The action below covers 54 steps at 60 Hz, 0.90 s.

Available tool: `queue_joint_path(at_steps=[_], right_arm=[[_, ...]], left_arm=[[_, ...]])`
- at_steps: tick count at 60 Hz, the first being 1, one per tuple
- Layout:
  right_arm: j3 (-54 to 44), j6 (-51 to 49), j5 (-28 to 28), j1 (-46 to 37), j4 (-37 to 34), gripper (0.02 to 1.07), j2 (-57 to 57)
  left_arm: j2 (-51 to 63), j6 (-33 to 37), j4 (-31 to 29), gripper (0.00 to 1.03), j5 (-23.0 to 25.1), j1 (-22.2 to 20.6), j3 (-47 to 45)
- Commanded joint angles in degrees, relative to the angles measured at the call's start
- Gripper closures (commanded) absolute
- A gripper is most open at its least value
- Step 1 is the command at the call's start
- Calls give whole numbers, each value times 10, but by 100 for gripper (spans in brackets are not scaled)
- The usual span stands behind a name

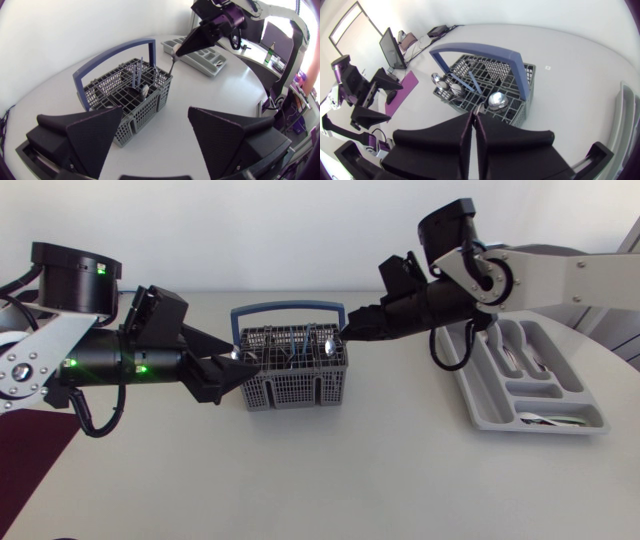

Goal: Transfer all utensils from the basket to the drawer tray.

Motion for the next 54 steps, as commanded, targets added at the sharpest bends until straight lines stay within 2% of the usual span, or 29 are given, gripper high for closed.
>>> queue_joint_path(at_steps=[1,12,23,26,31,35,46,54], right_arm=[[-10,27,-30,-14,-15,101,-30],[-22,53,-97,-58,-17,101,-85],[-41,55,-112,-107,-42,101,-163],[-47,41,-111,-129,-67,101,-184],[-60,2,-85,-170,-110,101,-204],[-76,-33,-39,-189,-131,101,-218],[-138,-115,64,-271,-150,101,-246],[-169,-177,106,-345,-145,101,-238]], left_arm=[[-2,11,2,12,0,-5,-15],[-2,11,1,12,-1,-6,-15],[4,8,-14,12,-3,-4,-2],[5,7,-18,12,-3,0,2],[11,7,-25,12,-3,0,7],[11,7,-25,12,-3,0,7],[16,6,-25,12,-5,-9,8],[20,6,-25,12,-20,-24,13]])
